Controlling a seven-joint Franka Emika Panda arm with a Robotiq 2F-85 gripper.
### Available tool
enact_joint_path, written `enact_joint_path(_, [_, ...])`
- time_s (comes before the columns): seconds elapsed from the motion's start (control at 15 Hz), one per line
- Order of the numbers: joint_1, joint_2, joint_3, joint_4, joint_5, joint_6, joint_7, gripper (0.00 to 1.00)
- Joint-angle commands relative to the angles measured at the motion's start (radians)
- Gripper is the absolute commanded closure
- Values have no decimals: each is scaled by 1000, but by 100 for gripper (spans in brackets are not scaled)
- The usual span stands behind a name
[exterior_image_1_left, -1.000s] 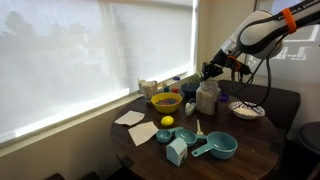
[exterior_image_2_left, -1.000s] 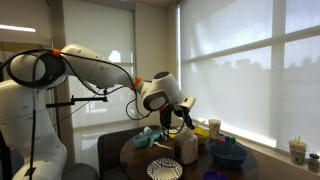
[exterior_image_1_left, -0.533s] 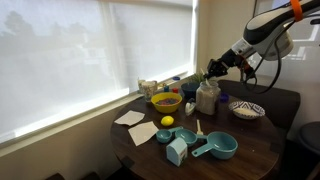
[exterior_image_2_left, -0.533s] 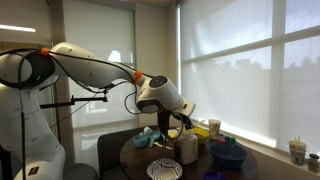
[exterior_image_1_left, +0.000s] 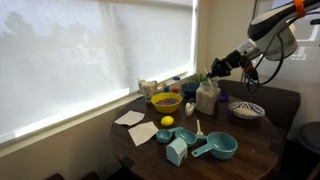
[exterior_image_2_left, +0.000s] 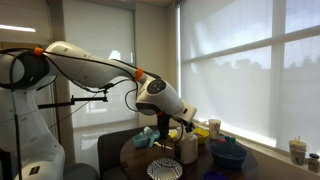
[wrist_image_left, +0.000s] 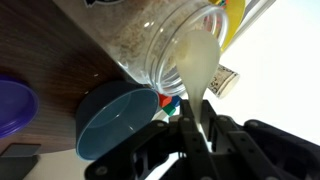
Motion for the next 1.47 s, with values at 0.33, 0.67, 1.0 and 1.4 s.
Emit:
enact_joint_path(0.33, [48,-40,-44,-14,344,51,-217,96])
enact_joint_path(0.67, [65,-43,-59,3,491,30,-333,96])
enact_joint_path(1.0, [42,-16,-26,-10,440,80,-275,96])
enact_joint_path(1.4, [44,-35,-33,-10,500,74,-288,96])
